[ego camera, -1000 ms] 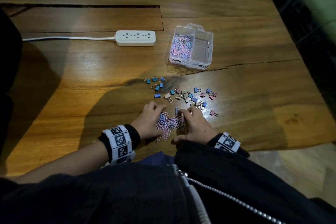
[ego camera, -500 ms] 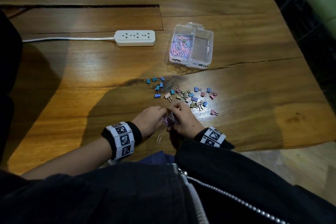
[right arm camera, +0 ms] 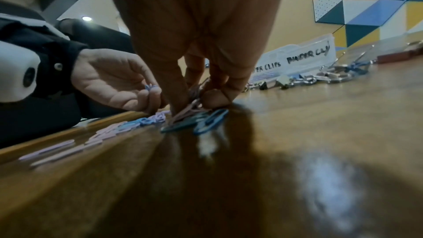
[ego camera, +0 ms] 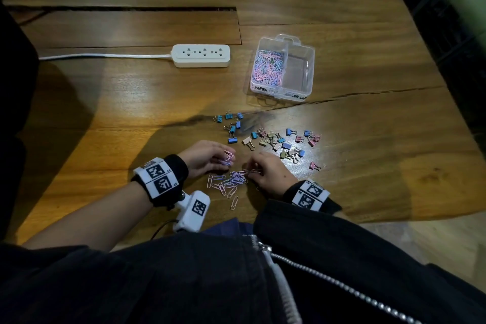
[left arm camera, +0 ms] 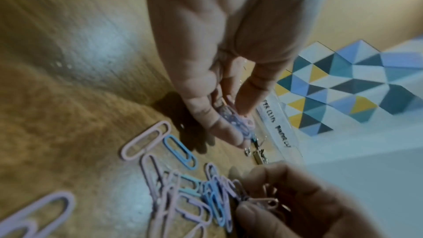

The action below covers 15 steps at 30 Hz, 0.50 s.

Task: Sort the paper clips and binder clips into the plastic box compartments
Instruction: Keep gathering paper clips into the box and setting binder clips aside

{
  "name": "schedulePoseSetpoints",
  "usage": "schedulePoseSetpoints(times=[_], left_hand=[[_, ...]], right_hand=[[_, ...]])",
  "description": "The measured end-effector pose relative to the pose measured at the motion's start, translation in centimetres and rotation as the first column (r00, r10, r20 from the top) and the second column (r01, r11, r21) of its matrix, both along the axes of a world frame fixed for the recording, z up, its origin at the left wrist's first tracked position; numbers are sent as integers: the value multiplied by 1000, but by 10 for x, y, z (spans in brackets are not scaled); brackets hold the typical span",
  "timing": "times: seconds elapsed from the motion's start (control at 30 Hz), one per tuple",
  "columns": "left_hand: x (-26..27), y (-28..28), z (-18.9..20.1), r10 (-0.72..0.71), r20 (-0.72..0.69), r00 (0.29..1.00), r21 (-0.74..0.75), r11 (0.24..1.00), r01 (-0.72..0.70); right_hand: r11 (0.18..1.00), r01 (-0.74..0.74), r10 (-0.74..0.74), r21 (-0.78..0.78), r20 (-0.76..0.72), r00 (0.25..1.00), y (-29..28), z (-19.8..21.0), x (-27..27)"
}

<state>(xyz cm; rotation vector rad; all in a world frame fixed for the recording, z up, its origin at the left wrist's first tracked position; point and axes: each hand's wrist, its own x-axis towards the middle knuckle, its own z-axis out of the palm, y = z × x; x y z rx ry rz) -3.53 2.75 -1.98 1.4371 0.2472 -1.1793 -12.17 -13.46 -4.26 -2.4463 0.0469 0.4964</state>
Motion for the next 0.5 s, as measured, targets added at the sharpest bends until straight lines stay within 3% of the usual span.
schedulePoseSetpoints(times=[0.1,0.17,0.23,0.3,0.37,0.43,0.5], left_hand=[[0,-1,3,60,-53,997,-49,997,-62],[-1,-2,4,22,-37,999,-46,999,-24],[-2,-4,2,-98,63,993,51,994,95],[-5,-6,2,-285,169,944,202,947,250],[-10,-7,0,-475,284,833,326,865,383],[-18,-7,1,-639,388,664,439,762,477],[-26,-7,-2,-826,415,380,607,563,561]], right_hand=[[1000,-11,11,4,-25,1000,-1,0,1],[999,34,-33,27,-40,999,-3,2,3],[979,166,-157,118,-82,984,-7,9,5],[888,342,-288,309,-208,935,-14,17,5],[713,503,-344,489,-381,858,-21,23,4],[537,598,-371,595,-471,800,-29,26,4],[417,631,-358,654,-520,775,-35,27,5]])
